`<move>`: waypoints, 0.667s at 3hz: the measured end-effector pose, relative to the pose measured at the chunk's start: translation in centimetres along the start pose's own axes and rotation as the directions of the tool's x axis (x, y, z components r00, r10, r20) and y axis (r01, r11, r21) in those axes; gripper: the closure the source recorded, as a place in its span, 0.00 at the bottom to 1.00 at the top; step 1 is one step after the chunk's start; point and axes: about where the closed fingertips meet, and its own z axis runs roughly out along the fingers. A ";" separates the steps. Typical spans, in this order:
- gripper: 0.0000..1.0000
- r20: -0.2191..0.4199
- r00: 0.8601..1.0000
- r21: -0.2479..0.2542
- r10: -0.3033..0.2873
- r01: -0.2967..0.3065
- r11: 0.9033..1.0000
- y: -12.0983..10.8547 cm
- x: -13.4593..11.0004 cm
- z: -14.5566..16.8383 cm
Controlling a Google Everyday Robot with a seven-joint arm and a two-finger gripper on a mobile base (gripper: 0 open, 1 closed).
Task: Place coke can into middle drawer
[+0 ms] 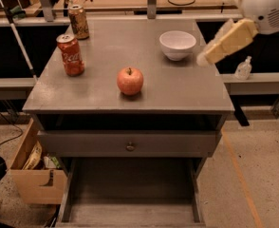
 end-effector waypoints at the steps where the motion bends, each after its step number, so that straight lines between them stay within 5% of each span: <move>1: 0.00 0.299 0.954 -0.028 0.014 -0.006 1.000 -0.2 -5.9 3.7; 2: 0.00 0.471 0.879 -0.080 0.072 -0.039 0.996 0.9 -10.8 5.8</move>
Offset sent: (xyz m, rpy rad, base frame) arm 0.0230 0.1639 0.0723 0.7005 -0.1073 0.2439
